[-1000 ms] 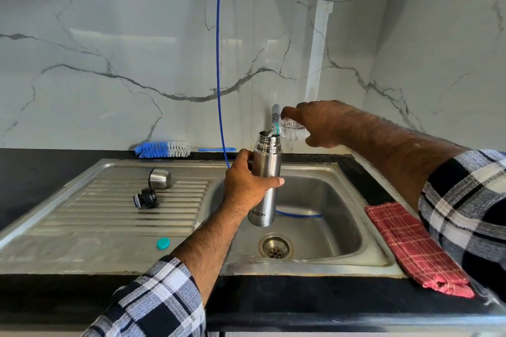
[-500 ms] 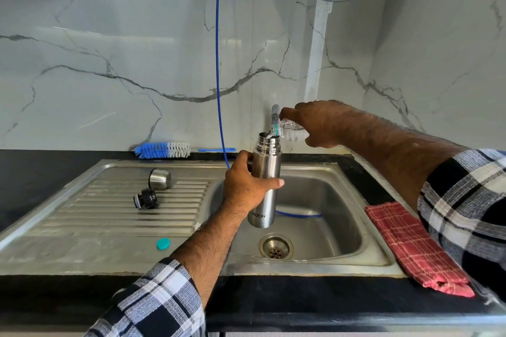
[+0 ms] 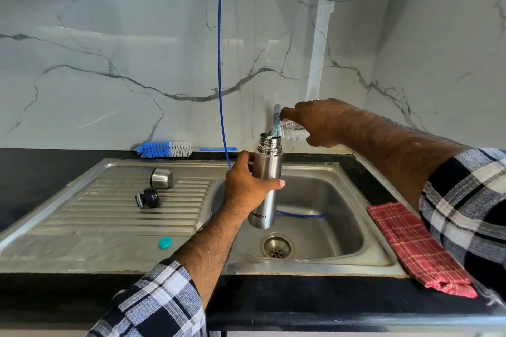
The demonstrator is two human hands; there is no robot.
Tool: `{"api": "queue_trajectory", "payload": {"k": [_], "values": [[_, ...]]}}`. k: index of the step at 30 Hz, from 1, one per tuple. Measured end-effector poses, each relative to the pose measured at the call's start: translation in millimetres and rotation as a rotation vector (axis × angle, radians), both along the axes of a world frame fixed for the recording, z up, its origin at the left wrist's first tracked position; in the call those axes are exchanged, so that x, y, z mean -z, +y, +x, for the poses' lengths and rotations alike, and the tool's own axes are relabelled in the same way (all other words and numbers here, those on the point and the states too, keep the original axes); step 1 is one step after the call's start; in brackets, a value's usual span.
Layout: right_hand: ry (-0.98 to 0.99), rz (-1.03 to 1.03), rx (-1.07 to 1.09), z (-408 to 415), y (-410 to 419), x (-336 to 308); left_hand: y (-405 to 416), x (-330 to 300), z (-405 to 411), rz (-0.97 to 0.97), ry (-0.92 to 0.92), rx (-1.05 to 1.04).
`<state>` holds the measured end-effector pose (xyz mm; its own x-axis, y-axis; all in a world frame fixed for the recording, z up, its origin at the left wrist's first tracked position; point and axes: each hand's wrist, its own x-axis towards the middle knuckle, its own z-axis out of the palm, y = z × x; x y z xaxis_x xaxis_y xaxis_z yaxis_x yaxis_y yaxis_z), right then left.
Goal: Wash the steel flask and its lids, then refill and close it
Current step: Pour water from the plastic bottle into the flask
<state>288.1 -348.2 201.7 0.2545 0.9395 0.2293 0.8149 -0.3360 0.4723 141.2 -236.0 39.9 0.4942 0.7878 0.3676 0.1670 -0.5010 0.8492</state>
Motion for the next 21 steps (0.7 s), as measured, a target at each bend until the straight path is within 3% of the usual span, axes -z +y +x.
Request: {"api": "queue_trajectory", "payload": {"k": [21], "values": [[-0.046, 0.010, 0.004, -5.1, 4.6, -3.8, 3.2, -0.6, -3.9, -0.006, -0.004, -0.007]]}}
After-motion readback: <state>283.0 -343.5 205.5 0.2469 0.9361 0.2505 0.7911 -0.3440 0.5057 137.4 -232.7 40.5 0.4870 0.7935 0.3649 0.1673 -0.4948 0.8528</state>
